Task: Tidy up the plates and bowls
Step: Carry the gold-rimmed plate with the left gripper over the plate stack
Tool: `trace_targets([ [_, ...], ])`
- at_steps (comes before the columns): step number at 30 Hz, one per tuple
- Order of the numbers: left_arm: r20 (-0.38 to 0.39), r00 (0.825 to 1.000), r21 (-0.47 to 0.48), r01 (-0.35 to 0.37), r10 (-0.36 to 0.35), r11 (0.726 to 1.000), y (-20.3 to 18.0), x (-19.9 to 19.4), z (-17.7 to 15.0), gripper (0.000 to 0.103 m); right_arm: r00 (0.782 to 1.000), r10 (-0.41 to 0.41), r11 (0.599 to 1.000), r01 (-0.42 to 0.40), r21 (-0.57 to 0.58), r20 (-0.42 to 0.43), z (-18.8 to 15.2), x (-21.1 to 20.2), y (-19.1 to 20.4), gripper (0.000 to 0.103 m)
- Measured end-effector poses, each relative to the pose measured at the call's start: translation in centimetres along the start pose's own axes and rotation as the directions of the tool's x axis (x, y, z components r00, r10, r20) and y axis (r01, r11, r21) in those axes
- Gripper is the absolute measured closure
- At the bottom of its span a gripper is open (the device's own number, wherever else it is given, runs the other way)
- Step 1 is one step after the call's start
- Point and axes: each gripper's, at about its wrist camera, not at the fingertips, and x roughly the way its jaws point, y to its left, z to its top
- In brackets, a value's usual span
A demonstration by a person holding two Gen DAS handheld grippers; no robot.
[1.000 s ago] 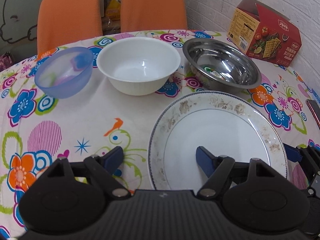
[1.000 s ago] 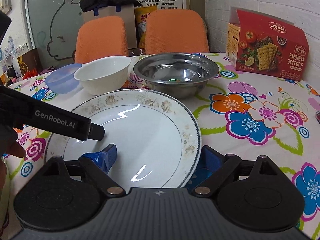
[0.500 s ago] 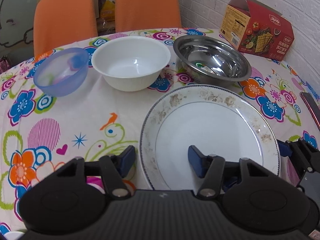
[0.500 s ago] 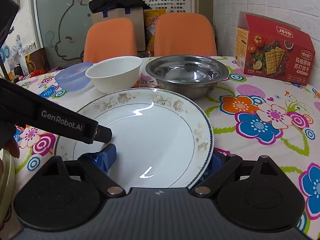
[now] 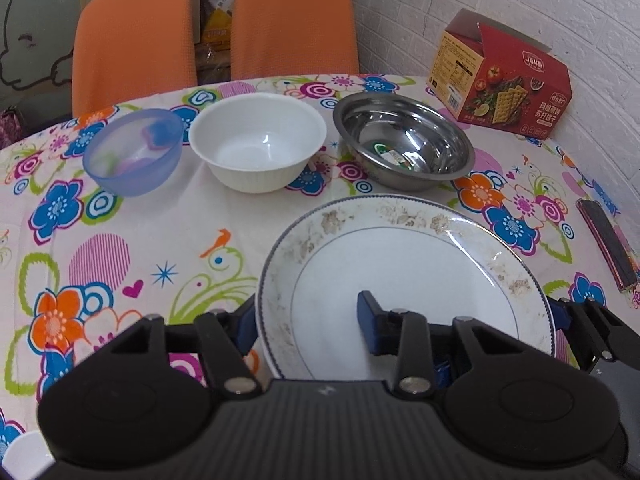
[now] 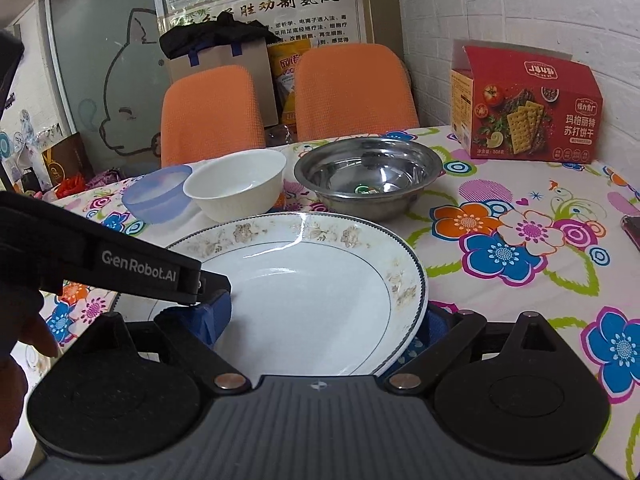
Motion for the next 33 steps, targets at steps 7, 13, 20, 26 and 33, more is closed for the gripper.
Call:
trace_targets([
  [7, 0.067, 0.998, -0.025, 0.001, 0.001, 1.0, 1.1, -4.2, -1.6, 0.067, 0.999, 0.019, 0.999, -0.017, -0.026, 0.051, 0.1, -3.0, 2.4, 0.021],
  [13, 0.147, 0.987, -0.077, -0.049, 0.06, 0.996, 4.4, -10.6, -4.5, 0.067, 0.989, 0.112, 0.99, -0.103, -0.094, 0.097, -0.4, -6.3, 7.3, 0.021],
  [20, 0.177, 0.967, -0.175, -0.15, 0.181, 0.973, 10.0, -16.9, -10.3, 0.067, 0.962, 0.26, 0.956, -0.244, -0.161, 0.081, -2.9, -8.3, 14.0, 0.021],
  [26, 0.135, 0.965, -0.257, -0.184, 0.224, 0.949, 13.8, -18.0, -15.2, 0.067, 0.95, 0.311, 0.934, -0.307, -0.18, -0.01, -5.7, -7.9, 17.4, 0.021],
  [33, 0.119, 0.971, -0.288, -0.167, 0.208, 0.943, 15.0, -16.6, -17.8, 0.067, 0.956, 0.287, 0.937, -0.294, -0.189, -0.065, -6.9, -7.0, 18.0, 0.021],
])
